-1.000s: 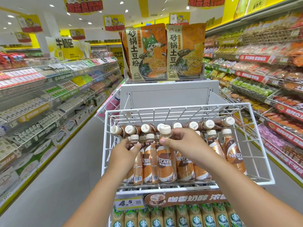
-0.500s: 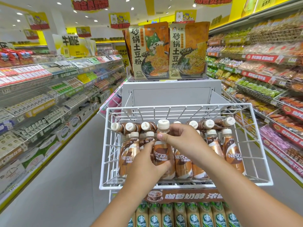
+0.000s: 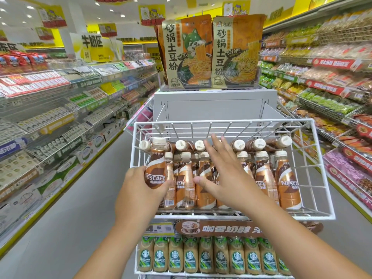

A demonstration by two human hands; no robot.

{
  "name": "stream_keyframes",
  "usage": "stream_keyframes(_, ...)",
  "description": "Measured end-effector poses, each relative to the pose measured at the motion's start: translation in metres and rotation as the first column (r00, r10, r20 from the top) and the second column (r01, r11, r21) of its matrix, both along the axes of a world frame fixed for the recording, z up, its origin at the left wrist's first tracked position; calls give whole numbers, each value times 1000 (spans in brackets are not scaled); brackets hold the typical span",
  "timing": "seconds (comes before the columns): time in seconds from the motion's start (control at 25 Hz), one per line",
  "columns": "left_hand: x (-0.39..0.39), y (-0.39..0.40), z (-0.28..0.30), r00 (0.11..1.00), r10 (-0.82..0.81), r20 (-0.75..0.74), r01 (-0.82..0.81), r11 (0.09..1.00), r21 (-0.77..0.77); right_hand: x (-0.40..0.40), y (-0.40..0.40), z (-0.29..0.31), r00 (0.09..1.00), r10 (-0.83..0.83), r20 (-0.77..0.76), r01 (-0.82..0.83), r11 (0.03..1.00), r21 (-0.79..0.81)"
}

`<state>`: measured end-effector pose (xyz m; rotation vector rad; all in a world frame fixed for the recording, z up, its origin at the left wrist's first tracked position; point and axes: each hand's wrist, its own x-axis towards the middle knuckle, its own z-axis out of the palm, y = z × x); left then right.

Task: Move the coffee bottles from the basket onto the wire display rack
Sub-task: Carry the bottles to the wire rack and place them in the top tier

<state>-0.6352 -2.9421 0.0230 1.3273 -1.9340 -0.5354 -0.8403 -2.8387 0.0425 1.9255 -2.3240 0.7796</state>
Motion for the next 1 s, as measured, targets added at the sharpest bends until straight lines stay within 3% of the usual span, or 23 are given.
stream_keyframes(0.24,4,-12,-15,961,138,240,-130,990,-51,7,-3,-20,998,-39,-50,40,999,7)
stream_keyframes(0.44,-10,-16,-27,886,225,405,-173,972,-160,14,-1,-30,999,-45,8,45,997,57)
stream_keyframes(0.68,-14,-17,-43,820,326,471,-195,932,-306,14,-1,-34,999,-36,29,35,998,61)
stream_keyframes(1.0,-8,-27,-61,894,286,345,-147,914,-377,15,-9,-36,998,-32,52,28,997,70)
